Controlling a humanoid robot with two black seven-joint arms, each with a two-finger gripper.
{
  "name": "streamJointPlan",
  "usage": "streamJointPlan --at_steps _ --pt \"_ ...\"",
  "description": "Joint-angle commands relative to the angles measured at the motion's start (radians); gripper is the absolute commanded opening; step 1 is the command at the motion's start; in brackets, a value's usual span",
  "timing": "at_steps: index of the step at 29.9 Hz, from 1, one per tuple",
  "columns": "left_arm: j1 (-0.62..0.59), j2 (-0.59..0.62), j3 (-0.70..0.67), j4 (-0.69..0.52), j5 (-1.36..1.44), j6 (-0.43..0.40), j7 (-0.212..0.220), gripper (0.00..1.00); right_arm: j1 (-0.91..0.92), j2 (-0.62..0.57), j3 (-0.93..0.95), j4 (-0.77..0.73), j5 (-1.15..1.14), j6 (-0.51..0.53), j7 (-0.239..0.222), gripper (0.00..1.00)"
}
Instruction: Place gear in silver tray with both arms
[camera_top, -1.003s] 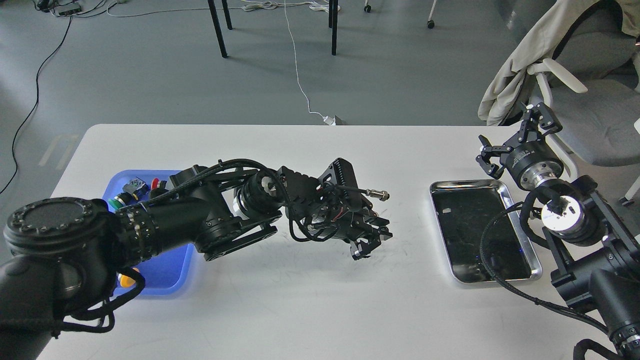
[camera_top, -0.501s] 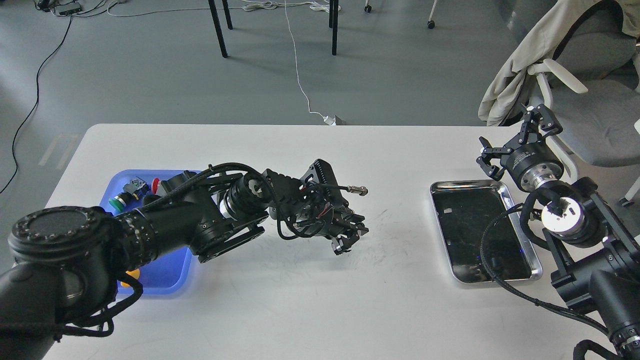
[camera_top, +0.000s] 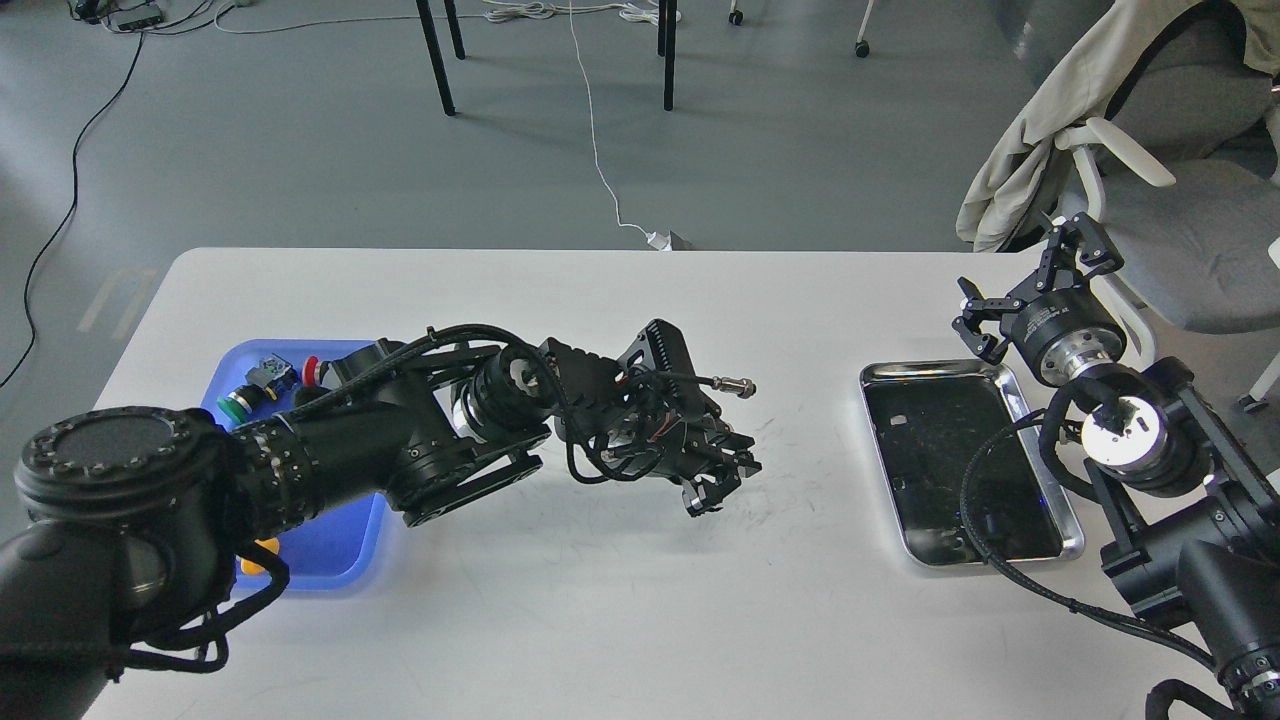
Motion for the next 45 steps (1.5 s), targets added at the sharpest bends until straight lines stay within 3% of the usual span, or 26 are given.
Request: streamJointPlan --at_steps 1,19,27,29,36,42,45 --pt "0.003 0.000 0.000 -0.005 0.000 0.000 0.000 0.14 0.001 -0.002 0.000 0.000 0.000 0.000 0.000 0.99" --pt "0.050 0.000 -0.003 -0.021 0.000 0.008 0.000 0.18 0.001 -0.002 -0.002 -0.002 0.000 0.000 0.000 0.99" --pt "0.050 0.000 -0.003 -0.021 -0.049 0.008 0.000 0.30 0.001 -0.002 -0.006 -0.002 0.000 0.000 0.000 0.99" --pt "0.049 0.000 -0.003 -0.021 -0.089 0.008 0.000 0.37 0.001 -0.002 -0.006 -0.002 0.000 0.000 0.000 0.99" --pt "0.042 0.000 -0.005 -0.021 -0.121 0.006 0.000 0.39 0.001 -0.002 -0.008 -0.002 0.000 0.000 0.000 0.99" --pt "0.042 0.000 -0.023 -0.019 -0.141 0.008 0.000 0.44 0.001 -0.006 -0.013 -0.002 -0.011 -0.011 -0.018 0.99" --pt "0.035 0.000 -0.043 -0.021 -0.195 0.008 0.000 0.46 0.001 -0.046 -0.055 0.000 -0.014 -0.021 -0.052 0.99"
